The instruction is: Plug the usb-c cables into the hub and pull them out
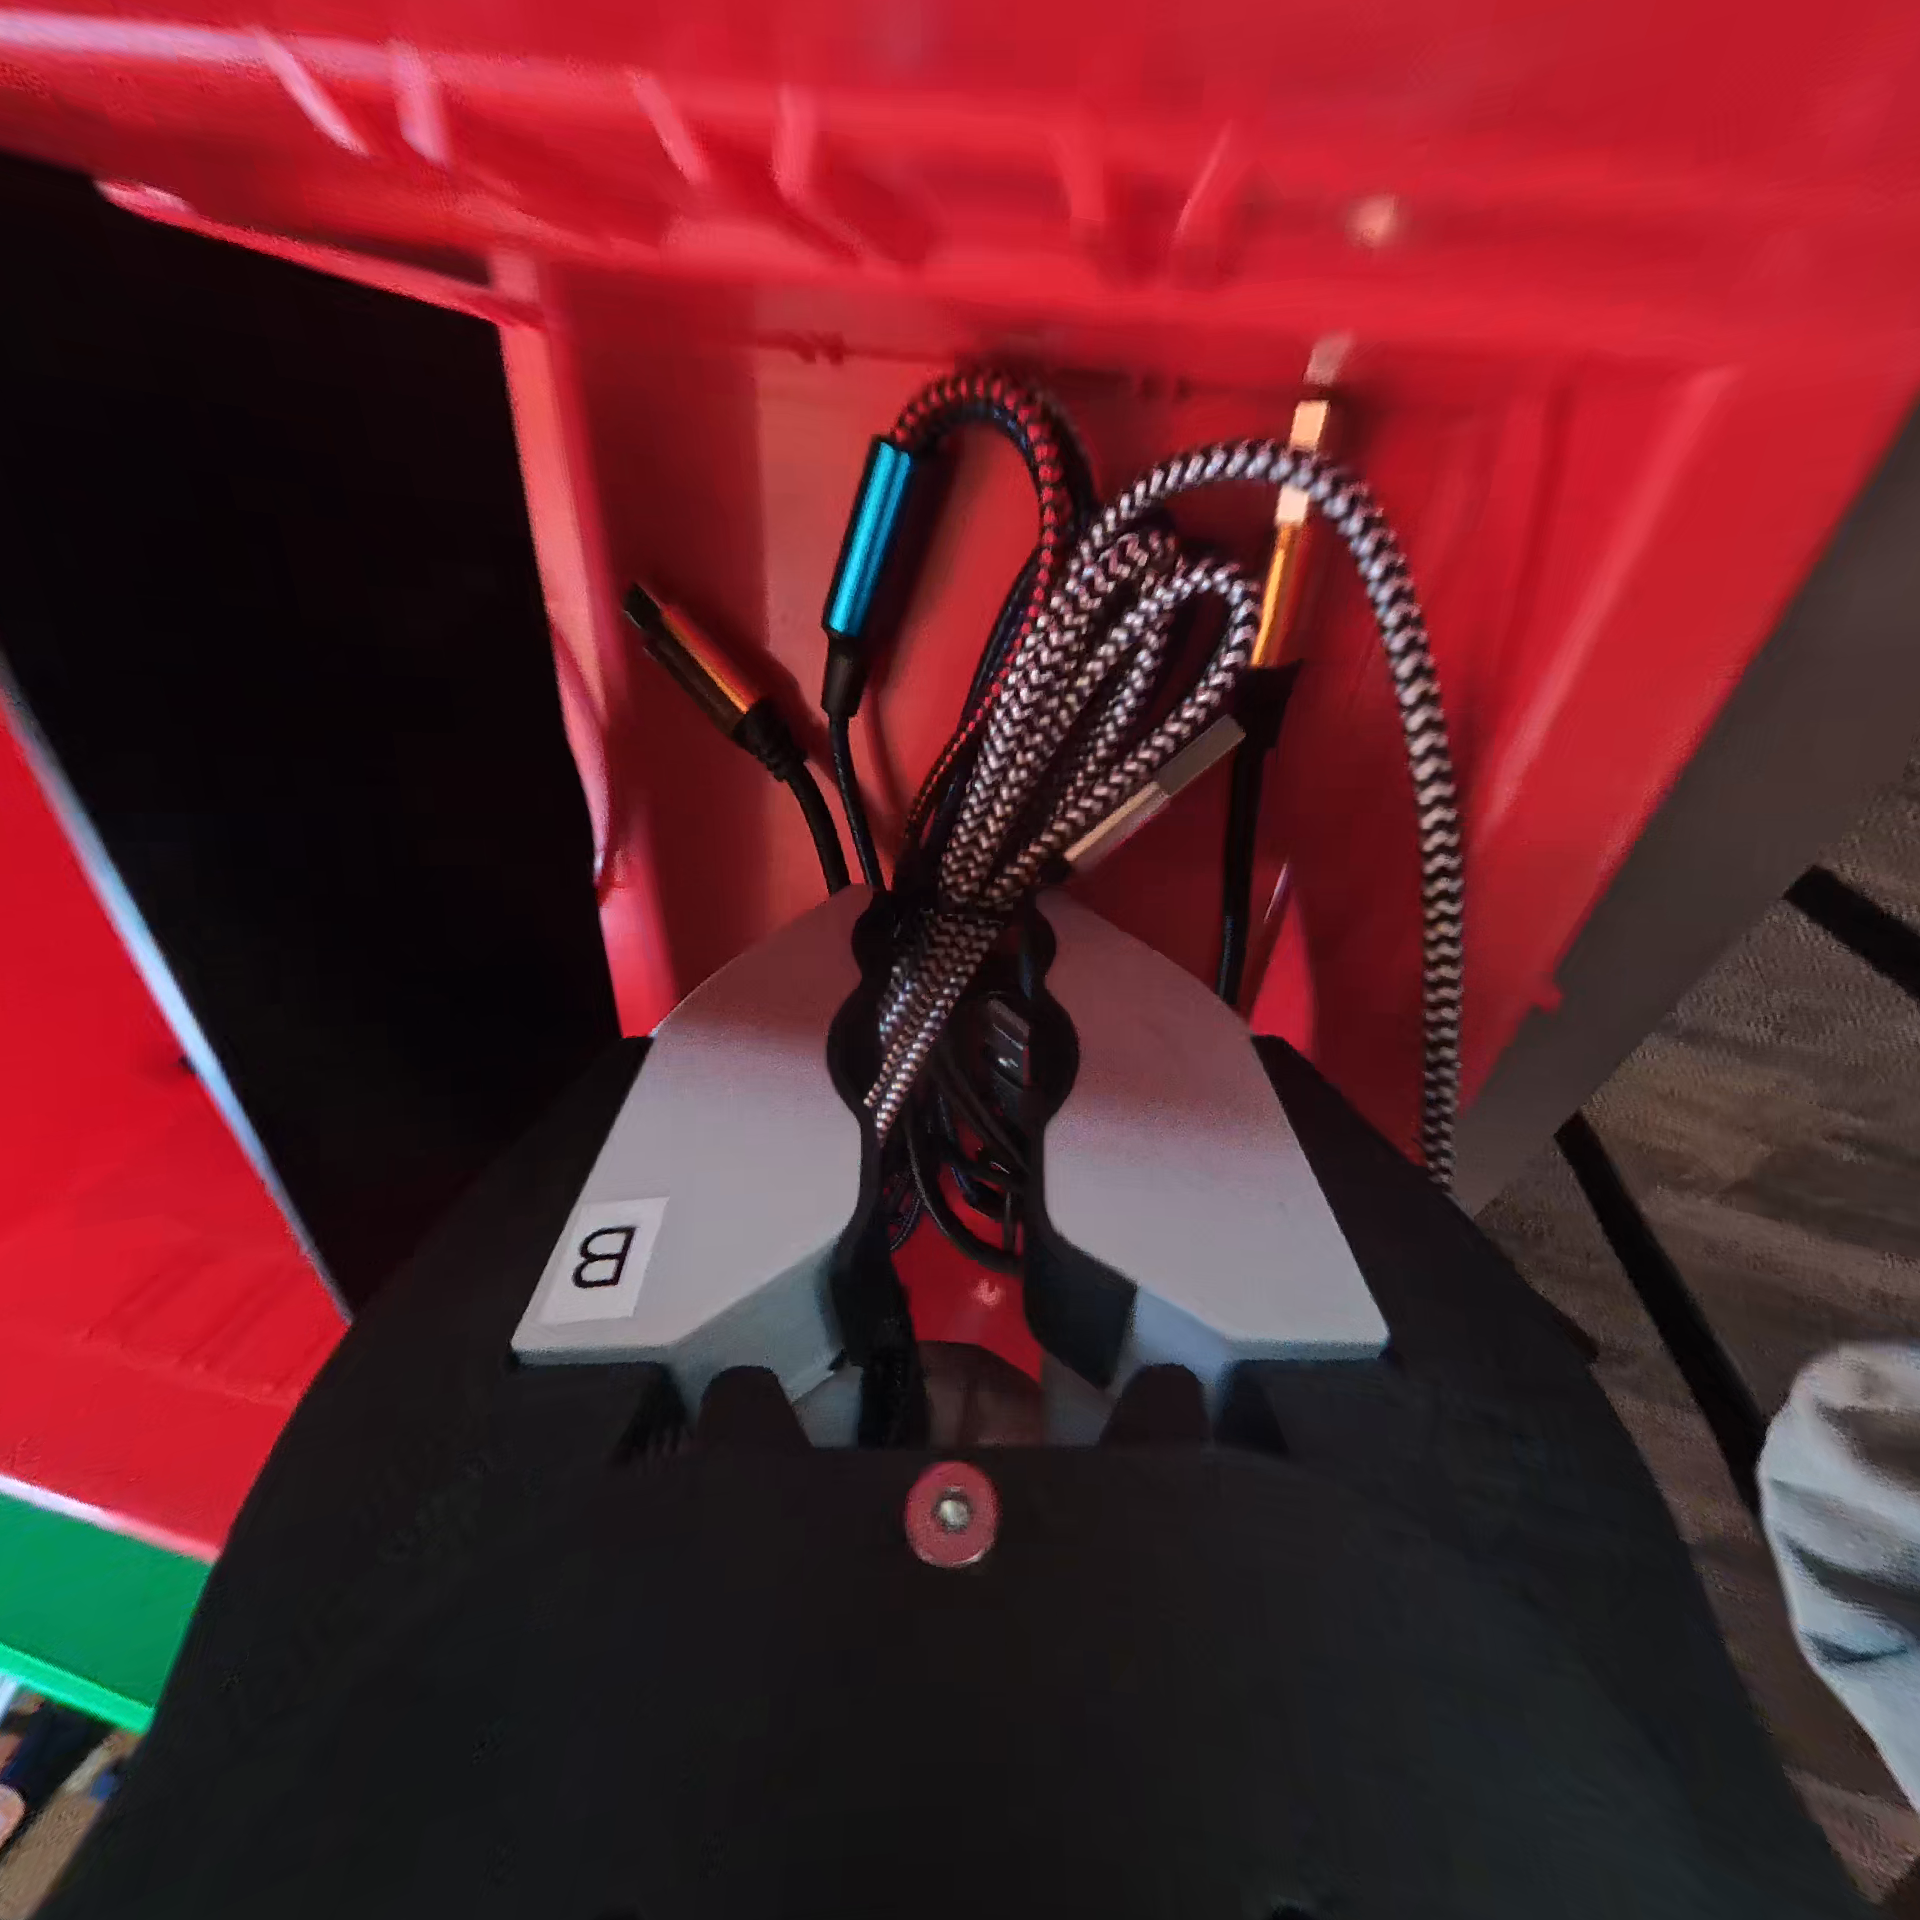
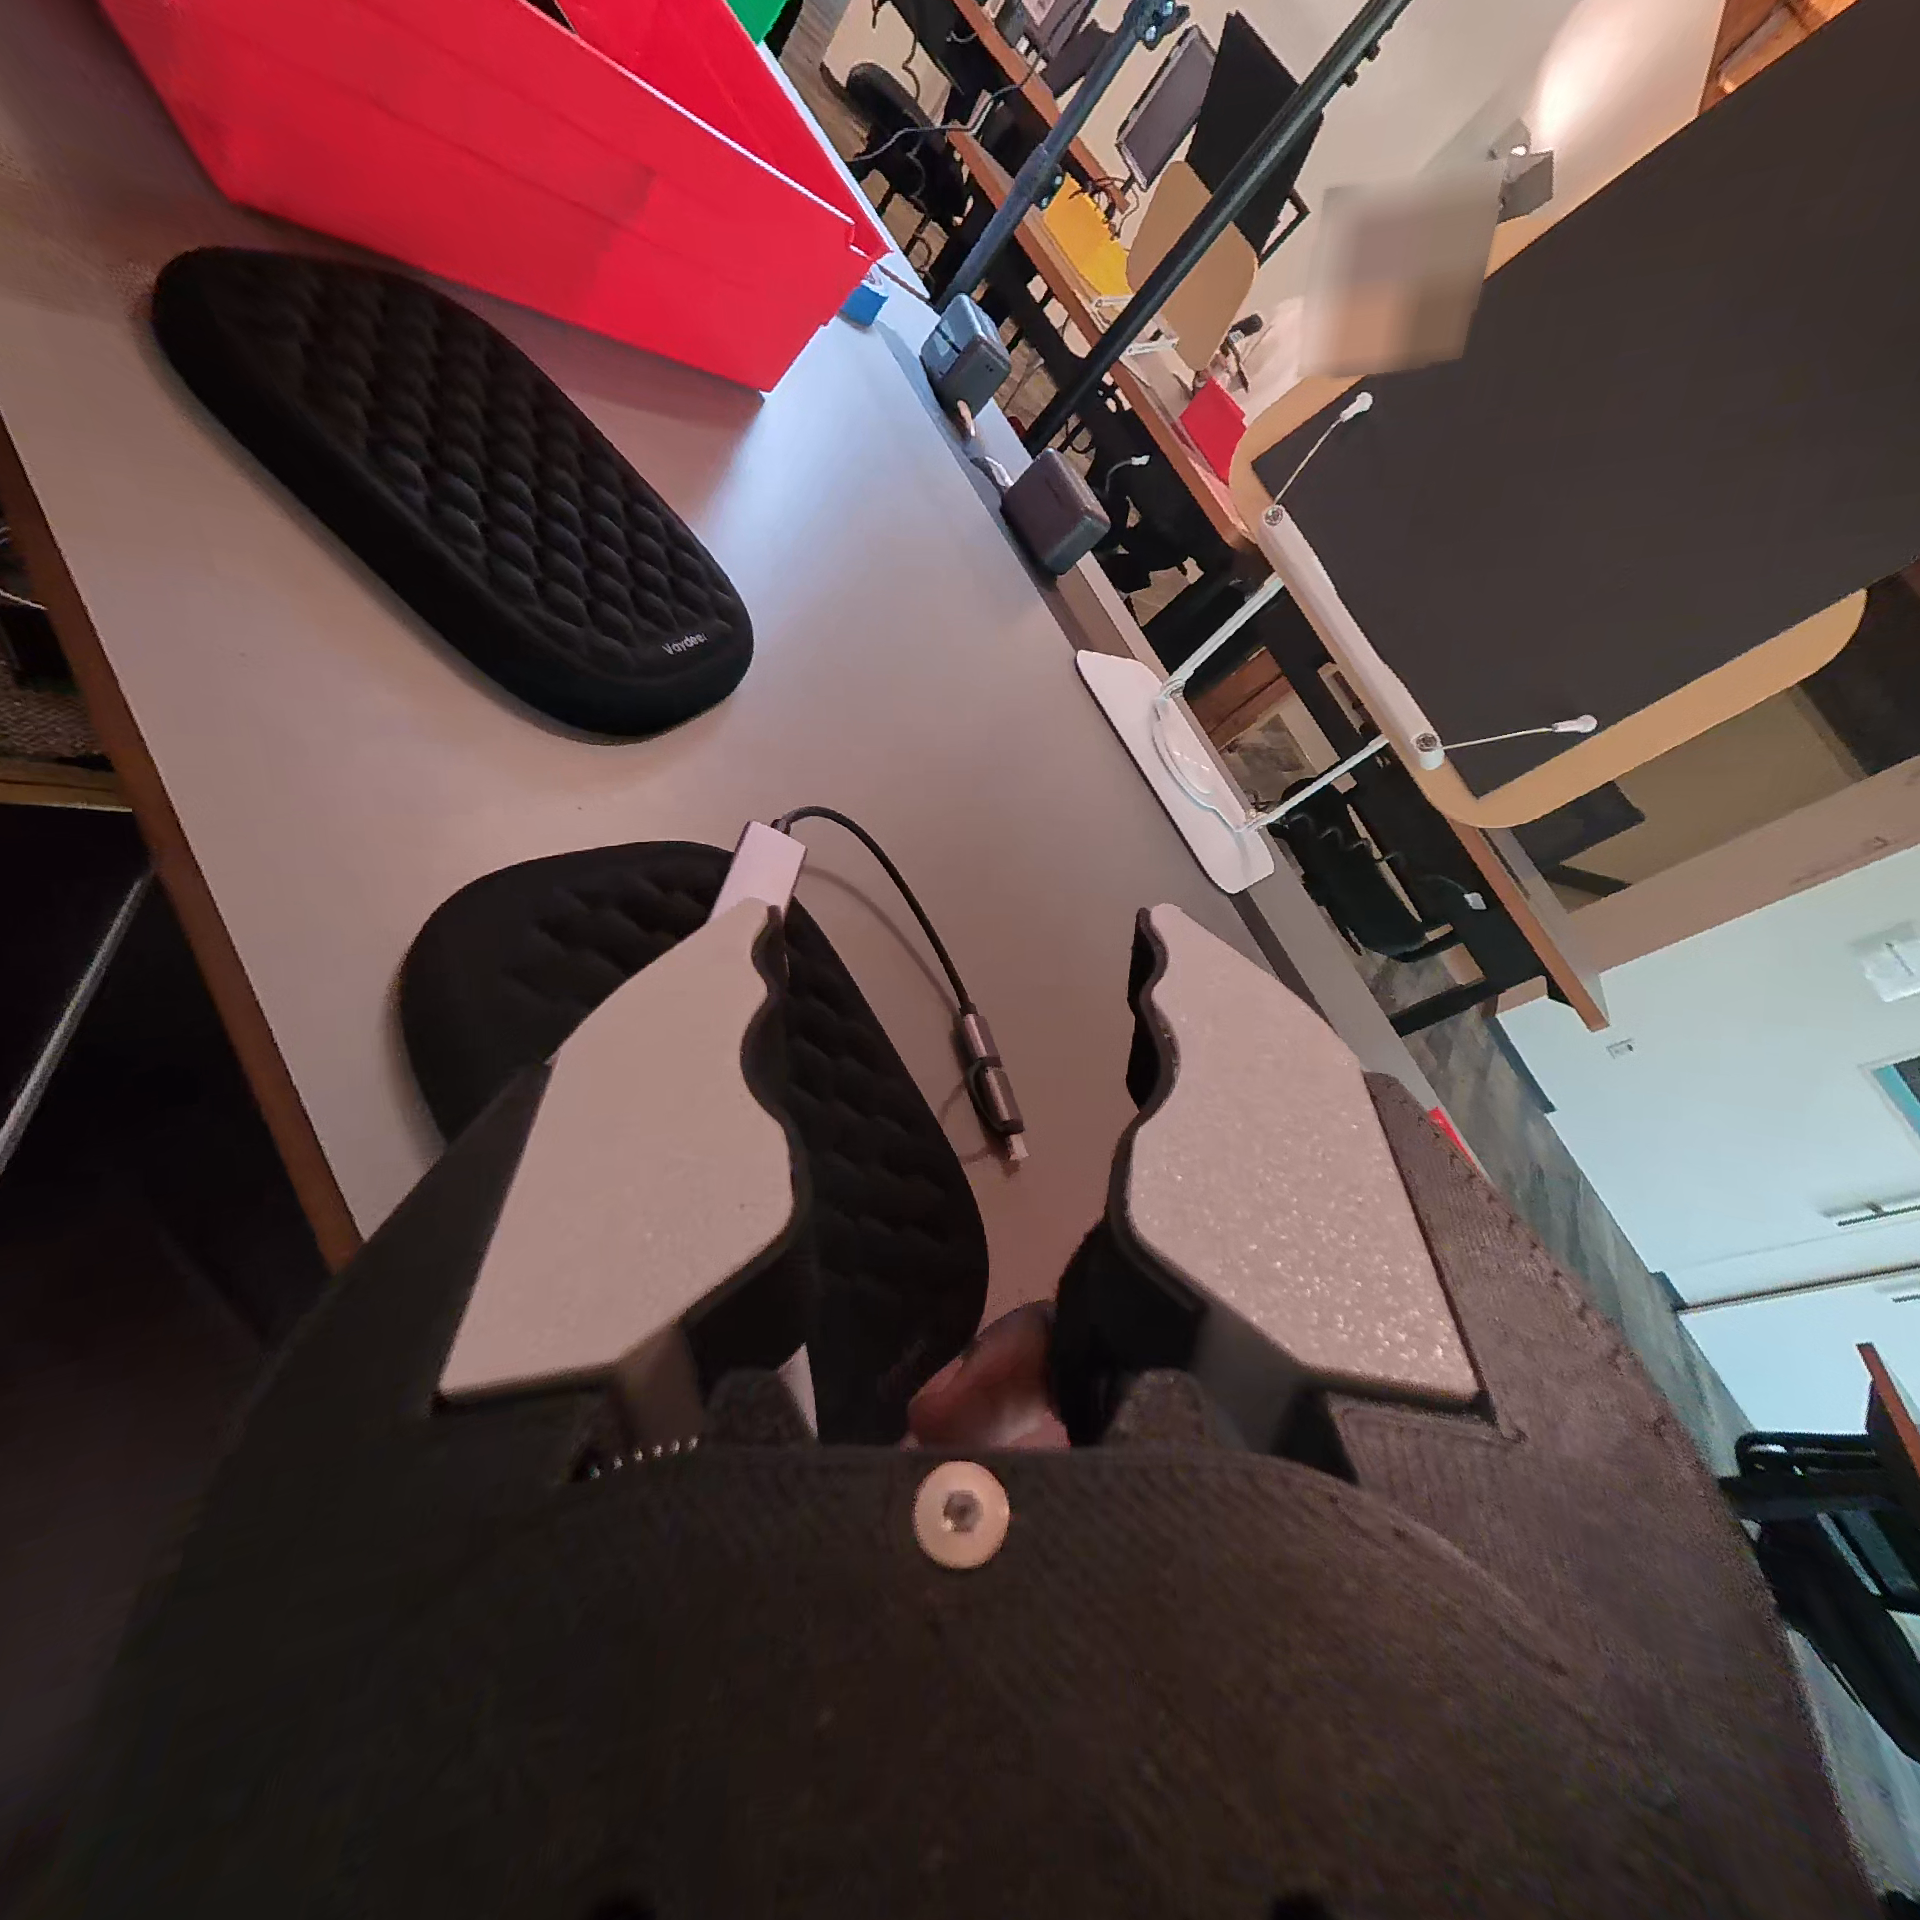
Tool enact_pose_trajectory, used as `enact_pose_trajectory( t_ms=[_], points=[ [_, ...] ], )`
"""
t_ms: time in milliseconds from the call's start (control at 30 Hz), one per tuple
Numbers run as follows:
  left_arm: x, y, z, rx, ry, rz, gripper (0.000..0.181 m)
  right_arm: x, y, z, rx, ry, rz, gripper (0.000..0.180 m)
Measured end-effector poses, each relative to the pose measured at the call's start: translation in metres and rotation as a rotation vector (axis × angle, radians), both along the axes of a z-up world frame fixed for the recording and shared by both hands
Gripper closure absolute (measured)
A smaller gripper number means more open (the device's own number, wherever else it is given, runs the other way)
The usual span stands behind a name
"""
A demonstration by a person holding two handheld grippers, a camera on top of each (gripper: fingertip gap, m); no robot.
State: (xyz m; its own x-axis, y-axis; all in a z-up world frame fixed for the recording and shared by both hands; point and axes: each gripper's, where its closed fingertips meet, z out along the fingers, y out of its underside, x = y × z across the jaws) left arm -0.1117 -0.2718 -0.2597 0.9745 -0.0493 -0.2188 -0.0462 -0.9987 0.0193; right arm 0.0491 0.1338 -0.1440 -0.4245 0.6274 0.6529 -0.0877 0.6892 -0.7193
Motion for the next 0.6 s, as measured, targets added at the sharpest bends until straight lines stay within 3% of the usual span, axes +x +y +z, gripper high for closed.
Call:
enact_pose_trajectory(
  t_ms=[100,233,433,600],
  points=[
    [-0.005,0.0,0.003,0.042,0.025,-0.048,0.16,0.0,0.004,0.002,0.009,0.023,-0.015,0.118],
    [-0.023,-0.006,0.055,0.192,0.263,0.042,0.165,-0.001,0.005,0.005,0.017,0.045,-0.019,0.121],
    [-0.037,-0.008,0.15,0.568,0.571,0.201,0.166,-0.002,0.002,0.007,0.032,0.079,-0.019,0.126],
    [-0.02,0.011,0.235,1.033,0.819,0.3,0.166,0.003,-0.006,0.011,-0.045,0.092,0.017,0.132]
  ],
)
